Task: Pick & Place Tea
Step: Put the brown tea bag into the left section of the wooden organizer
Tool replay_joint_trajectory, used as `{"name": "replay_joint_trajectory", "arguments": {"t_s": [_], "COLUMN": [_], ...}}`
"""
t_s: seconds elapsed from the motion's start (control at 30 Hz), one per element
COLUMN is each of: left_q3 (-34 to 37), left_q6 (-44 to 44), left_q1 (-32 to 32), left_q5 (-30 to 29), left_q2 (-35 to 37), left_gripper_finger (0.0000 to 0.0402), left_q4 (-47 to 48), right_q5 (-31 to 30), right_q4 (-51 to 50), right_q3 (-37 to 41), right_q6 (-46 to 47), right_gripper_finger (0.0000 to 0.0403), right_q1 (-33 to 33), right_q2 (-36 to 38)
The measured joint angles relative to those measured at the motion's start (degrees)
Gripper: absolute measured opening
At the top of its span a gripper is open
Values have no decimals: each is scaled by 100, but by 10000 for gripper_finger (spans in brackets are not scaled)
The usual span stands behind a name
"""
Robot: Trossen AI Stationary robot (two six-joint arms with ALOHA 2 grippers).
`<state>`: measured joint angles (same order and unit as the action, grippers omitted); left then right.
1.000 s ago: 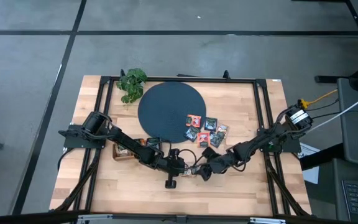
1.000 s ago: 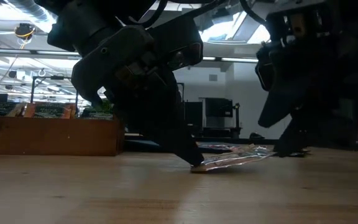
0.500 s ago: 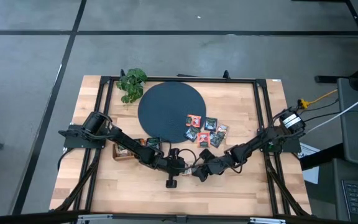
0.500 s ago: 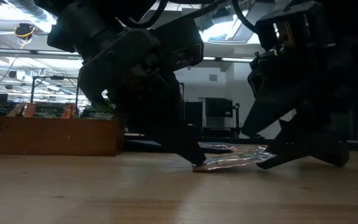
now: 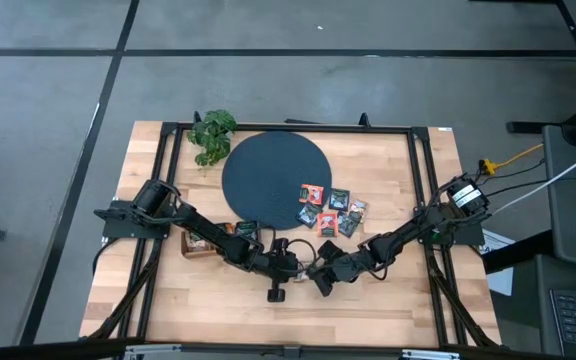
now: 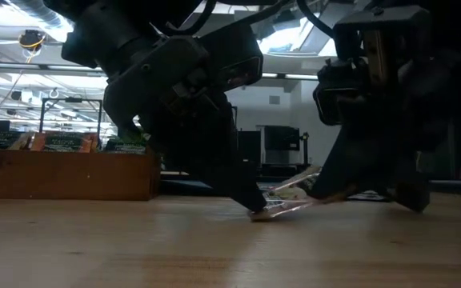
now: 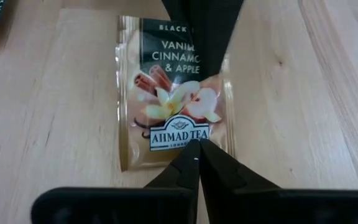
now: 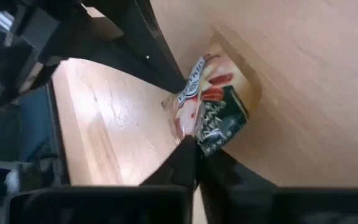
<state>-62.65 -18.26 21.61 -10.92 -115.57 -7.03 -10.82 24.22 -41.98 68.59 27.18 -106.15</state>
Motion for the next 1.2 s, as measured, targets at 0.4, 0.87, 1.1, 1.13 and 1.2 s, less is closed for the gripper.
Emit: {"name": "replay_joint_trajectory", "arguments": {"t_s": [0.4,0.87,1.1,1.13,1.2], "left_q3": [2,-7,-7,-7,-7], "left_q6": [-350,-955,-1055,-1054,-1015], "left_q1": [2,-136,-193,-190,-190], "left_q5": [397,349,640,680,796], "left_q2": [296,866,866,866,866], "left_gripper_finger": [32,97,139,143,147], "left_q4": [67,39,55,55,52], "right_q5": [188,517,506,497,460], "right_q4": [-256,-336,-340,-341,-335], "right_q3": [5,-411,-663,-676,-684], "right_q6": [-938,-2967,-3465,-3473,-3499], "right_gripper_finger": [5,3,3,3,3], "right_q1": [-2,4,4,4,4], "right_q2": [-4,-13,-9,-9,-9]}}
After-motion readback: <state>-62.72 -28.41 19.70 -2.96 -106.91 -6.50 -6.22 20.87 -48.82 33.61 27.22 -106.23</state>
